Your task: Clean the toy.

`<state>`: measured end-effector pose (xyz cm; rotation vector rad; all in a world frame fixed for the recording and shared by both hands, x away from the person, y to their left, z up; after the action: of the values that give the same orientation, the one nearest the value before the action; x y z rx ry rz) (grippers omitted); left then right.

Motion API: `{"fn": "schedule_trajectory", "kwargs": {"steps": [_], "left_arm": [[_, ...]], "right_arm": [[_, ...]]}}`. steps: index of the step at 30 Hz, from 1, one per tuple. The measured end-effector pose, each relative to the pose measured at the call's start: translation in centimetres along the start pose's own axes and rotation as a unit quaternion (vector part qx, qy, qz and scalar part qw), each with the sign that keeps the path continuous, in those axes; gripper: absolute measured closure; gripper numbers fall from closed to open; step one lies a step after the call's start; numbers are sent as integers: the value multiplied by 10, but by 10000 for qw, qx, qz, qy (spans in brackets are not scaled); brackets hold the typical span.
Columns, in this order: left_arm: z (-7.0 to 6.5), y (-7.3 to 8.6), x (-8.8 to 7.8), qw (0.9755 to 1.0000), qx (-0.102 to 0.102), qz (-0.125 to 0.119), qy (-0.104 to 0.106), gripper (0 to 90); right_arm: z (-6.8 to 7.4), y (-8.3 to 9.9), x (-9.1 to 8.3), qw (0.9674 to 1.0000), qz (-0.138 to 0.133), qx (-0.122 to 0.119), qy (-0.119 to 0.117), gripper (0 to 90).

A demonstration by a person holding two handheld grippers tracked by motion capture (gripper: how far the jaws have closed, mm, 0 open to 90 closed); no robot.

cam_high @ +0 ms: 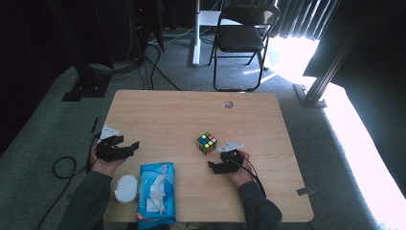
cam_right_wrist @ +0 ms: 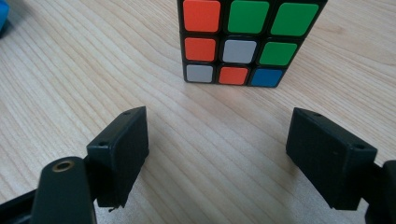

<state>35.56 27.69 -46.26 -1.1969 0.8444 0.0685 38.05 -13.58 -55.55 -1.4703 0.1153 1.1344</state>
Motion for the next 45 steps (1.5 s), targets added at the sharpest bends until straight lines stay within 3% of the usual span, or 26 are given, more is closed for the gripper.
{"fn": "schedule_trajectory", "kwargs": {"steps": [3,10,14,20,24,28,32,41,45], "left_arm": [[-7,-5,-9,9998,107,-98,162,324],[-14,-6,-14,9992,17,-47,400,337],[-18,-4,-15,9989,73,-28,470,338],[-30,-4,-19,9966,468,-8,674,338],[-36,-5,-21,9950,652,-26,754,338],[-44,-5,-22,9923,755,-45,978,357],[-50,-5,-24,9907,861,-37,1058,381],[-59,-9,-31,9898,1049,-82,959,384],[-65,-9,-33,9881,1053,-144,1111,381]], "right_arm": [[0,0,0,10000,1,1,-1,209],[0,0,0,10000,1,1,0,208],[0,0,0,10000,1,2,0,209],[0,0,0,10000,0,1,-1,208],[0,0,0,10000,-1,1,0,208],[0,0,0,10000,2,-4,0,209],[0,0,0,10000,1,-3,1,208],[0,0,0,10000,1,-3,0,208],[0,0,0,10000,1,-1,0,208]]}}
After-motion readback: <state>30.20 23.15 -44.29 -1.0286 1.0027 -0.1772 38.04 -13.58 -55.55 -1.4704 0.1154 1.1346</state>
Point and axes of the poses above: each handheld gripper's, and its own axes: x roughly forward along the jaws, y roughly out of its underside, z roughly to its left, the point moved 1 cm from there along x, roughly forward along the jaws, and after that the axes turned 15 degrees about x, right-handed, at the moved point
